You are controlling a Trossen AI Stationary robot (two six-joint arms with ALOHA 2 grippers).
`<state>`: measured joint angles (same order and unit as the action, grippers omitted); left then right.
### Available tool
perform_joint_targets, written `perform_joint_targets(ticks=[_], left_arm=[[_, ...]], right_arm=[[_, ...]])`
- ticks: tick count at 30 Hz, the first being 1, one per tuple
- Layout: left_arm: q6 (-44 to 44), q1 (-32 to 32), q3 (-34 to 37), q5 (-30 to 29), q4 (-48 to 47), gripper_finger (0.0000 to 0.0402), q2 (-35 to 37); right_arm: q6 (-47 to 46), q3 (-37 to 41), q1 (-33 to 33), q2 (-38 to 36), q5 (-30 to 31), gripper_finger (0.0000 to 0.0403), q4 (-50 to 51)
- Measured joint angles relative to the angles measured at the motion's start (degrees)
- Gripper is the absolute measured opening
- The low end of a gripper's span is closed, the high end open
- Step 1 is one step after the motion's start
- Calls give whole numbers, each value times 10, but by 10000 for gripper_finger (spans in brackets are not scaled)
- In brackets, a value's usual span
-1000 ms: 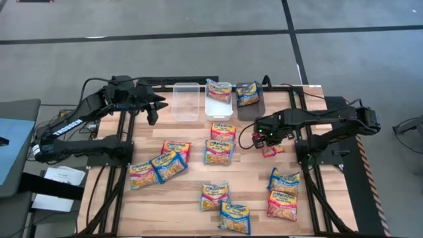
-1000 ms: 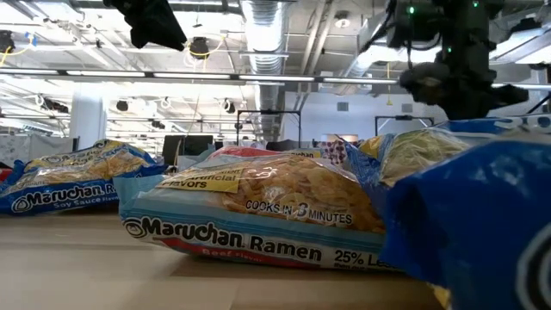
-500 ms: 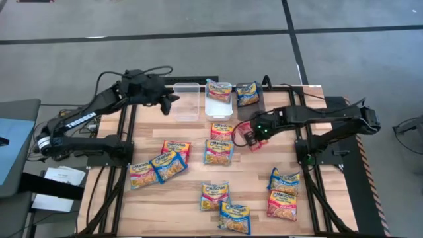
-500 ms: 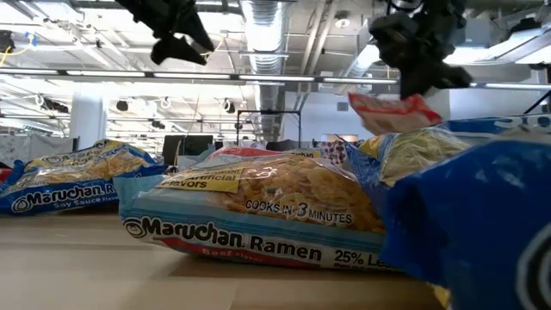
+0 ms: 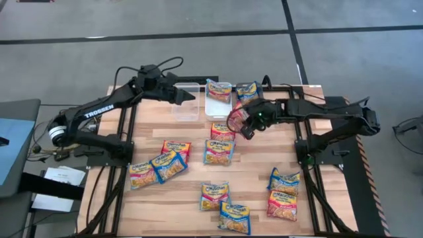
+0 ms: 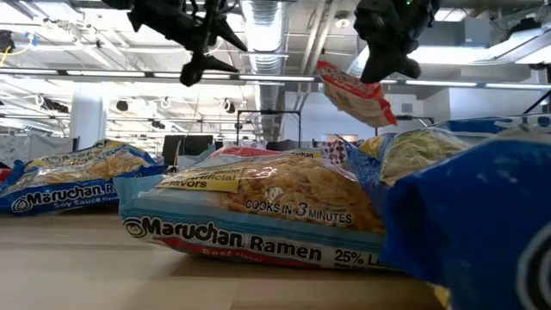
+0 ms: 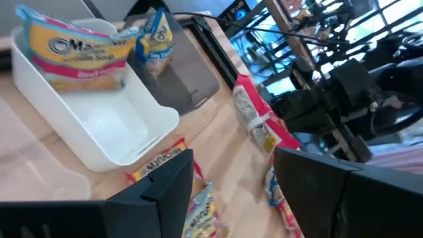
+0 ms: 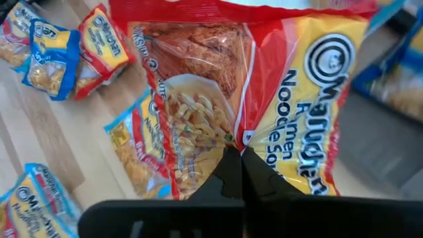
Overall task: Sort Maruchan noodles
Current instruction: Put the red noodle pack into the transparent bin
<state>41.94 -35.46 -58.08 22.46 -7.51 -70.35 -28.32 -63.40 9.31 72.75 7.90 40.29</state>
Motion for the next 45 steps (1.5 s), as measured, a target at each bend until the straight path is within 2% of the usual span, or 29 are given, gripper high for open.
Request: perform_joint_targets(ticks=[10, 16, 28, 45], left_arm=[[61, 5, 0, 54, 31, 199, -56], [90, 23, 0, 56, 85, 199, -78], [128, 59, 0, 54, 111, 199, -105], [118, 66, 0, 52, 74, 199, -104]], right_arm=[[169, 0, 22, 0, 0, 0, -43], [266, 0, 22, 0, -1, 0, -84], [284, -9, 2, 57, -3, 0, -119], [302, -163, -36, 207, 43, 0, -53]])
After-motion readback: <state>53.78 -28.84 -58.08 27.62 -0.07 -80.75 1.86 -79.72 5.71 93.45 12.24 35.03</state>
